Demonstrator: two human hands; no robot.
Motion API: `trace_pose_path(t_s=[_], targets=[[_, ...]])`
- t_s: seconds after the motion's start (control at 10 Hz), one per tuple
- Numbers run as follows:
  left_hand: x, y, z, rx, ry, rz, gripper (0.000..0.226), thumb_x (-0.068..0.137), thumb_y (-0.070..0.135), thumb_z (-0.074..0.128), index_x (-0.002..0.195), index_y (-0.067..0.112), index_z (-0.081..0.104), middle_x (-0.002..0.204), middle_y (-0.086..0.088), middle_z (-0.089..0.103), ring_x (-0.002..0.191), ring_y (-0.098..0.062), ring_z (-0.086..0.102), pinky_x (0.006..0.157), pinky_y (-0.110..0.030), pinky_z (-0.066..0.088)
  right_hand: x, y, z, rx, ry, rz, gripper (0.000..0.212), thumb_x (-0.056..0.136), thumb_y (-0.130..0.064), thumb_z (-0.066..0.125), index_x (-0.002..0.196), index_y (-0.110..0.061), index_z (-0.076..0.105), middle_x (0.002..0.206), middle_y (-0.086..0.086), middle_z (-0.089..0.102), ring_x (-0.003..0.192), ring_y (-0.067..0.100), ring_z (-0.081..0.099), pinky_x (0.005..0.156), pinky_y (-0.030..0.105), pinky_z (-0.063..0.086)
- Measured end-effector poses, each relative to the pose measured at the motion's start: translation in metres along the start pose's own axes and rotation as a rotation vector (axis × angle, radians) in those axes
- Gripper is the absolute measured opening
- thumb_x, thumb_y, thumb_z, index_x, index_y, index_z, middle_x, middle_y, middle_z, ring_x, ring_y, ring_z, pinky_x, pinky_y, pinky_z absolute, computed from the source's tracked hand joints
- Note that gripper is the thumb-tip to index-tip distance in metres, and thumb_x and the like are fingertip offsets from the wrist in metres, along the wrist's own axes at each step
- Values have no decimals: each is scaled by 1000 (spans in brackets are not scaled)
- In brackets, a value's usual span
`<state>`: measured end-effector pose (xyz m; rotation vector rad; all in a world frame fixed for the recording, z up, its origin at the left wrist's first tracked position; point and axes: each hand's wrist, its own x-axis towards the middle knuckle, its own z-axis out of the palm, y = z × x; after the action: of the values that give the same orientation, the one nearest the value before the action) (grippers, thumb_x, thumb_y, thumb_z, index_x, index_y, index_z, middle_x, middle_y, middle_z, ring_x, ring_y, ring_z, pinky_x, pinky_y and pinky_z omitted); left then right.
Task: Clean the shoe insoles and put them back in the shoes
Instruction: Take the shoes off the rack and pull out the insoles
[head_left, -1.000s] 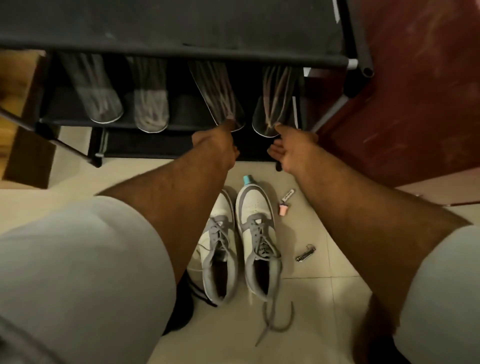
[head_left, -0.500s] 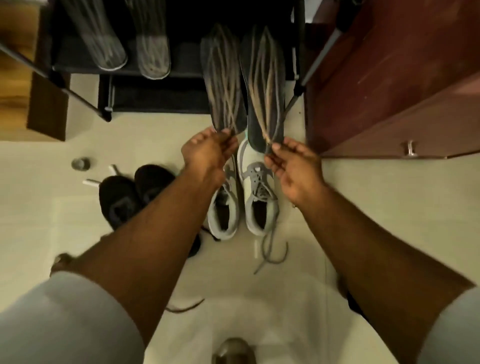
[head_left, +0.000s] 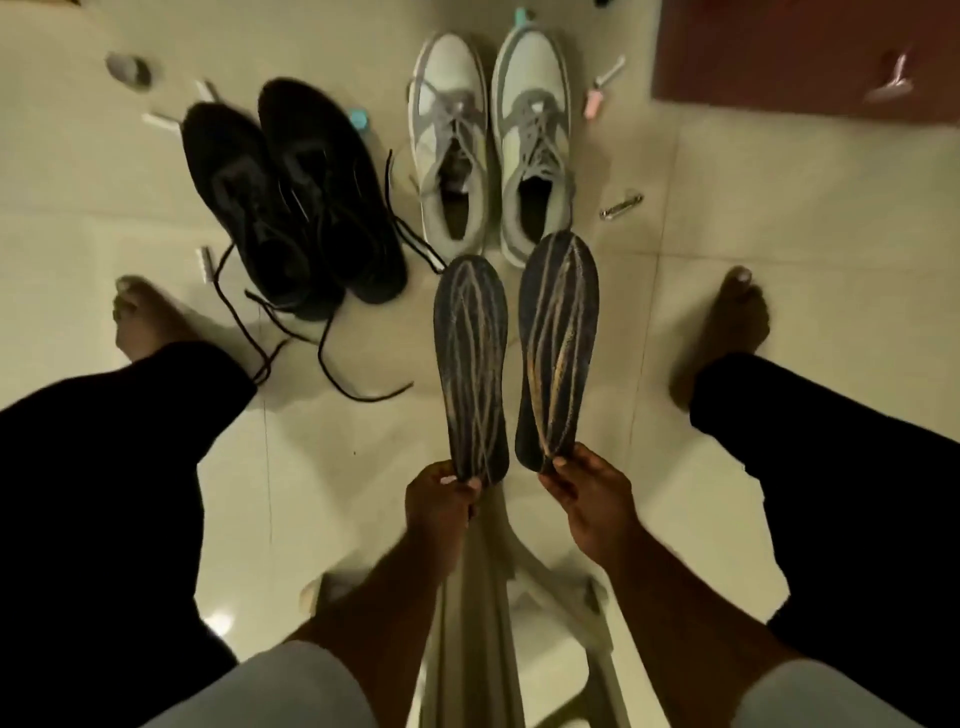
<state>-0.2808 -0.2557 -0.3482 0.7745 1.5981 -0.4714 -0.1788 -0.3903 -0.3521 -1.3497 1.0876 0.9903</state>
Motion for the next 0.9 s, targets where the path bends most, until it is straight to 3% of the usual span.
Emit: trace_pose_path(t_s=[0.2,0.4,0.5,0.6,0.7,0.8,0.9], targets=[[42,-39,-3,-10,105,-181,19,88,-5,63,96,12,63,68,-12,58,51,-18,45,46,-26,35,43,24,-12,-279,12,98,23,88,9,55,104,-1,66,101,16,70,97,31,66,79,36,55],[95,-33,4,39,154,-250,19,90,1,66,100,16,61,70,-11,61,48,-14,47,40,-21,37,95,37,-2,-326,36,155,20,87,10,56,103,1,66,96,14,71,95,30,66,80,38,55],[126,-20,3,157,76,-281,28,87,-3,67,112,4,58,81,-17,65,51,-17,53,38,-20,39,115,35,9,-301,59,165,21,86,9,58,104,2,64,94,15,70,92,31,66,78,38,55],[150,0,1,308,11,-331,32,86,-5,68,112,5,53,99,-24,66,58,-24,61,41,-29,47,127,26,23,-369,17,181,29,84,11,59,112,2,59,105,20,66,95,33,64,68,37,58],[160,28,-4,482,-5,-370,19,94,-2,56,112,-1,50,103,-24,61,65,-32,63,48,-39,51,136,23,32,-442,18,244,52,84,16,55,132,-3,47,127,20,53,113,37,55,79,47,55],[149,58,-9,719,-22,-252,15,94,7,56,105,0,50,90,-19,59,80,-36,66,63,-46,59,133,11,44,-534,120,162,52,81,9,63,129,-6,52,122,16,56,112,37,57,92,52,50],[124,104,-12,811,-63,17,15,94,14,61,104,4,56,92,-17,63,88,-35,69,73,-46,61,97,-32,82,-896,22,-9,25,80,-5,67,105,-5,67,106,16,68,100,32,64,88,46,53]])
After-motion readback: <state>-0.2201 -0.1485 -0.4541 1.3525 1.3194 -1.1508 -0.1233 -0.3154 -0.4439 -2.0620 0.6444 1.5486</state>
